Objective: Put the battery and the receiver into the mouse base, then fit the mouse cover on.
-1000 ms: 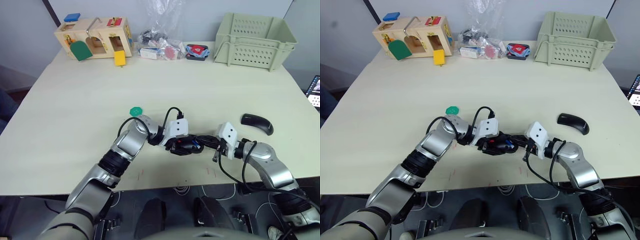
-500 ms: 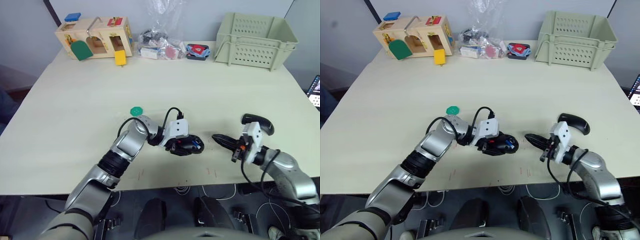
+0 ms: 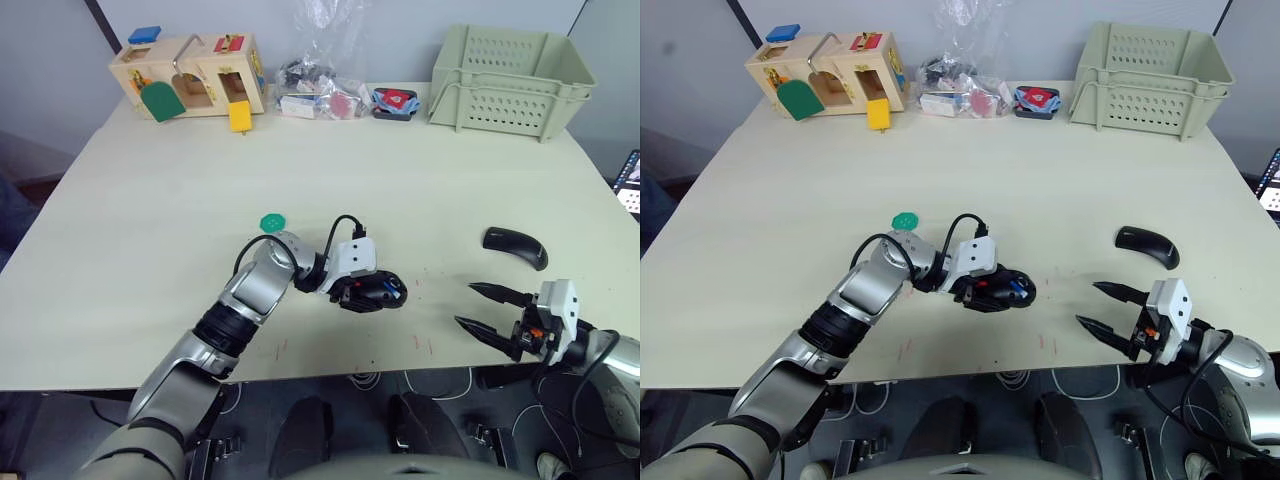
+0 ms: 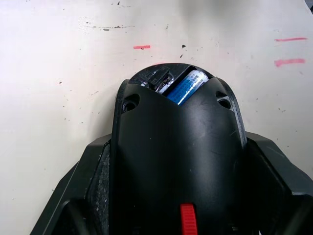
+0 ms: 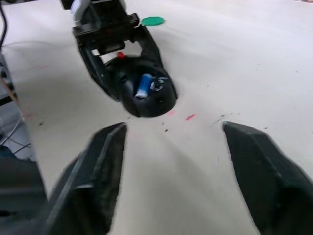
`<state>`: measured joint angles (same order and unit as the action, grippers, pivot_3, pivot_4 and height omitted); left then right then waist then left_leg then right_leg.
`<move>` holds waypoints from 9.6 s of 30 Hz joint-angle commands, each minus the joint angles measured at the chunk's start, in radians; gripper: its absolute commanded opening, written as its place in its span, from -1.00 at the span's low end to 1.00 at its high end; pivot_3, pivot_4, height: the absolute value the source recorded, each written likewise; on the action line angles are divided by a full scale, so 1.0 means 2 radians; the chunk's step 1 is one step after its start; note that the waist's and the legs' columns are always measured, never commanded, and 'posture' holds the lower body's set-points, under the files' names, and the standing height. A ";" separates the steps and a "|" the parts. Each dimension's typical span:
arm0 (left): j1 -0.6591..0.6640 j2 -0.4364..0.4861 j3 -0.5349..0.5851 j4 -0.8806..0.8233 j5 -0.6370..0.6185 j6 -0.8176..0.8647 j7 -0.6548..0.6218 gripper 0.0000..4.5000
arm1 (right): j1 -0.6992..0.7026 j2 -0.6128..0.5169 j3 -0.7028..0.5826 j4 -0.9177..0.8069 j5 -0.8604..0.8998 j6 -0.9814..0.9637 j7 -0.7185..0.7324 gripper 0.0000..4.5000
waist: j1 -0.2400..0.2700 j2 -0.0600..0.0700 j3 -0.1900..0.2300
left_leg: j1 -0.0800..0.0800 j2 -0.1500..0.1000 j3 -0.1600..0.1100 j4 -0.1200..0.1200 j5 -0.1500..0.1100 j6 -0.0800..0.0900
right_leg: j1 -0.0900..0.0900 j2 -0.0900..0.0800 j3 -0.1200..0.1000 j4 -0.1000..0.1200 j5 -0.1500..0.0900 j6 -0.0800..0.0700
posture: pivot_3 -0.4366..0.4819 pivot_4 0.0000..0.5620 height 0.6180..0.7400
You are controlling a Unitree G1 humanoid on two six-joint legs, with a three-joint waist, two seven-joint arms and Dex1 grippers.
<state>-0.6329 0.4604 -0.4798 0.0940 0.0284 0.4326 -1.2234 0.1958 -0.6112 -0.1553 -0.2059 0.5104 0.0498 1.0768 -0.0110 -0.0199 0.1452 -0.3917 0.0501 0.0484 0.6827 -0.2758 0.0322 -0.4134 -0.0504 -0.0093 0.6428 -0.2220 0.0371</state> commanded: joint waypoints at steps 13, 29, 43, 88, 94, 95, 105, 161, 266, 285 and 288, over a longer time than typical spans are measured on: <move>0.019 0.018 0.013 -0.012 -0.025 -0.013 -0.008 0.98 | 0.017 0.008 -0.027 0.007 0.032 -0.060 0.050 1.00 | 0.005 0.000 0.000 | 0.000 0.000 0.000 0.000 0.000 0.000 | 0.000 0.000 0.000 0.000 0.000 0.000 | -0.05 -0.47 1.00; 0.126 0.061 0.177 -0.112 -0.166 -0.077 -0.005 0.98 | -0.007 0.000 -0.054 0.046 0.055 -0.042 0.058 1.00 | 0.012 0.002 0.002 | 0.000 0.000 0.000 0.000 0.000 0.000 | 0.000 0.000 0.000 0.000 0.000 -0.001 | -0.05 -0.47 1.00; 0.224 0.138 0.262 -0.167 -0.278 -0.095 -0.077 0.98 | -0.103 -0.050 -0.086 0.194 0.022 -0.062 0.078 1.00 | 0.013 0.003 0.002 | 0.000 0.000 0.002 0.000 0.000 0.000 | 0.000 -0.001 0.000 0.000 0.000 -0.001 | -0.05 -0.47 1.00; 0.243 0.194 0.339 -0.204 -0.357 -0.094 -0.098 0.98 | -0.464 -0.146 0.023 0.684 -0.210 -0.115 0.131 1.00 | -0.002 0.005 0.005 | 0.002 0.001 0.006 0.000 0.000 0.000 | 0.000 0.000 0.004 0.000 0.001 -0.001 | -0.05 -0.47 1.00; 0.267 0.194 0.360 -0.221 -0.362 -0.095 -0.072 0.98 | -0.467 -0.143 0.024 0.687 -0.213 -0.113 0.139 1.00 | -0.002 0.005 0.005 | 0.002 0.001 0.007 -0.001 0.000 0.000 | 0.000 0.000 0.004 0.000 0.001 -0.001 | -0.05 -0.47 1.00; 0.270 0.194 0.362 -0.222 -0.364 -0.095 -0.070 0.98 | -0.467 -0.143 0.024 0.687 -0.214 -0.113 0.139 1.00 | -0.002 0.005 0.005 | 0.003 0.001 0.008 -0.001 0.000 0.000 | 0.000 0.000 0.005 0.000 0.001 -0.001 | -0.05 -0.47 1.00; 0.280 0.190 0.377 -0.235 -0.402 -0.067 -0.051 0.98 | -0.478 -0.136 0.026 0.697 -0.218 -0.113 0.135 1.00 | -0.002 0.005 0.005 | 0.004 0.001 0.009 -0.002 0.000 0.000 | 0.000 0.000 0.006 0.000 0.001 -0.001 | -0.05 -0.47 1.00; 0.338 0.155 0.358 -0.159 -0.344 -0.159 -0.089 1.00 | -0.500 -0.130 0.033 0.729 -0.251 -0.128 0.116 0.78 | -0.003 0.005 0.006 | 0.006 0.001 0.013 -0.005 0.000 0.000 | -0.001 0.000 0.010 0.000 0.001 -0.001 | -0.05 -0.47 1.00; 0.217 0.162 0.313 -0.005 -0.299 -0.221 -0.193 1.00 | -0.448 -0.136 0.252 -0.175 -0.173 0.494 0.065 0.09 | 0.000 0.003 0.006 | -0.004 0.002 0.012 -0.004 0.000 0.000 | -0.011 0.000 0.008 0.001 0.002 0.001 | -0.05 -0.47 1.00; 0.221 0.175 0.299 0.000 -0.309 -0.238 -0.195 1.00 | -0.549 -0.070 0.391 -0.191 -0.146 0.627 -0.047 0.09 | -0.001 0.003 0.006 | -0.005 0.002 0.012 -0.004 0.000 0.000 | -0.012 0.000 0.008 0.001 0.002 0.001 | -0.05 -0.47 1.00; 0.223 0.174 0.300 -0.001 -0.310 -0.238 -0.195 1.00 | -0.555 -0.072 0.405 -0.188 -0.145 0.626 -0.053 0.09 | -0.001 0.003 0.006 | -0.005 0.002 0.012 -0.004 0.000 0.000 | -0.012 0.000 0.008 0.001 0.002 0.001 | -0.05 -0.47 1.00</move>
<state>-0.1907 0.7992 0.1080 0.1096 -0.5715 -0.0271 -1.5599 -0.8954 -0.7503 0.6488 -0.5680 0.2107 1.3044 0.9797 -0.0139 -0.0147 0.1572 -0.4011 0.0540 0.0726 0.6743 -0.2757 0.0315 -0.4374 -0.0499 0.0073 0.6452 -0.2180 0.0392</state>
